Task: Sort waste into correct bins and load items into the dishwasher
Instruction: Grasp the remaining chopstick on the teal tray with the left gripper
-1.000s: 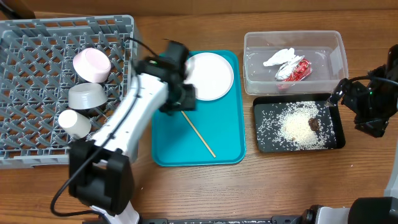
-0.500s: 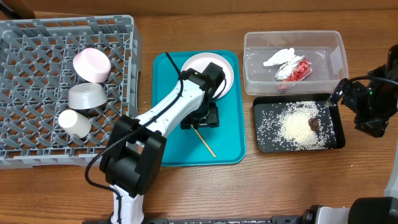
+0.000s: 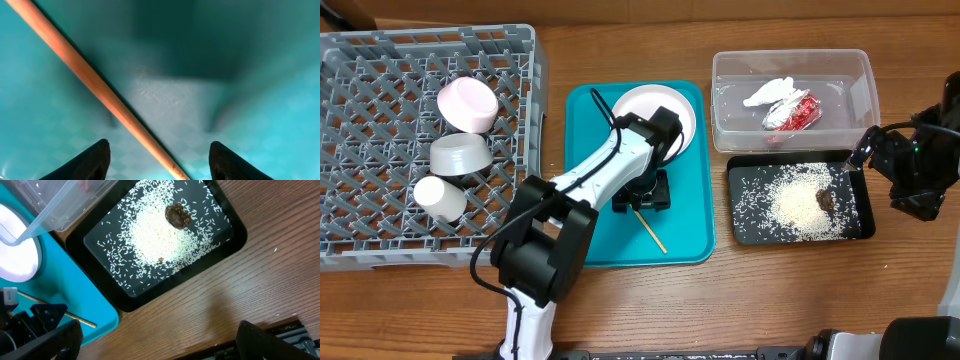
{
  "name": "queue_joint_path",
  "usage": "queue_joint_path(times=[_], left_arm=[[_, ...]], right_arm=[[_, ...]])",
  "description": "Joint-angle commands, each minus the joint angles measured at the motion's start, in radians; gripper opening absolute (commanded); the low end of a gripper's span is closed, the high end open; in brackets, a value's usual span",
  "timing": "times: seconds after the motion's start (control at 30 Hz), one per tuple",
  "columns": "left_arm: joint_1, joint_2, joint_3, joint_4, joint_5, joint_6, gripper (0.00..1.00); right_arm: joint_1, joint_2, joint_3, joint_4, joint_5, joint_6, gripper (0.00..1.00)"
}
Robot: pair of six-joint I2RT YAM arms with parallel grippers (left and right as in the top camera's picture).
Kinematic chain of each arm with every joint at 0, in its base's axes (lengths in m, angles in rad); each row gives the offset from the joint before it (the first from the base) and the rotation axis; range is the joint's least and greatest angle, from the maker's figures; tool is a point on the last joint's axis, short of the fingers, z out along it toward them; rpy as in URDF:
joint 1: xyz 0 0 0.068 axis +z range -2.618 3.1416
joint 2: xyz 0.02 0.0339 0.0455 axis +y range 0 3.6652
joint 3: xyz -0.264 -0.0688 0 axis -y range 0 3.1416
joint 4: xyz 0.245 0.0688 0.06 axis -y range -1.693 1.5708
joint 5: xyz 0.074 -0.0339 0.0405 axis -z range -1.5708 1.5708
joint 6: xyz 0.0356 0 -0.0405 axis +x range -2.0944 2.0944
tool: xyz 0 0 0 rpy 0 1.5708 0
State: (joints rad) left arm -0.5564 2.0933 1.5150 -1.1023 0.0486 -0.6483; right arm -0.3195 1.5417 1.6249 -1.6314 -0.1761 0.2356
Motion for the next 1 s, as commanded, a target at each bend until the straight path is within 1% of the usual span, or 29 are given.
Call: queue_joint_path(times=[0.0, 0.47, 0.67, 0.73, 0.77, 0.83, 0.87, 0.9, 0.97], left_arm=[[0.002, 0.026, -0.005, 0.003, -0.003, -0.010, 0.64], [0.008, 0.027, -0.013, 0.016, -0.008, -0.010, 0.60], [0.008, 0.027, -0.072, 0.058, -0.006, -0.010, 0.61], [0.008, 0.027, -0.092, 0.070, -0.007, -0.010, 0.59], [0.008, 0.027, -0.096, 0.071, -0.008, -0.010, 0.57], [0.010, 0.027, -0.097, 0.071, -0.008, -0.009, 0.42], [0.013, 0.027, -0.093, 0.071, -0.008, -0.009, 0.24], [0.018, 0.027, -0.092, 0.071, -0.008, -0.010, 0.17], [0.031, 0.025, -0.089, 0.071, -0.008, -0.010, 0.08]], right_arm=[[-0.002, -0.028, 0.013, 0.005, 0.003, -0.001, 1.00], [-0.002, -0.028, 0.013, 0.005, 0.003, -0.001, 1.00], [-0.002, -0.028, 0.013, 0.005, 0.003, -0.001, 1.00], [-0.002, -0.028, 0.013, 0.005, 0.003, -0.001, 1.00], [-0.002, -0.028, 0.013, 0.005, 0.003, -0.001, 1.00], [-0.002, -0.028, 0.013, 0.005, 0.003, -0.001, 1.00], [-0.002, -0.028, 0.013, 0.005, 0.003, -0.001, 1.00], [-0.002, -0.028, 0.013, 0.005, 0.003, -0.001, 1.00], [-0.002, -0.028, 0.013, 0.004, 0.003, -0.001, 1.00]])
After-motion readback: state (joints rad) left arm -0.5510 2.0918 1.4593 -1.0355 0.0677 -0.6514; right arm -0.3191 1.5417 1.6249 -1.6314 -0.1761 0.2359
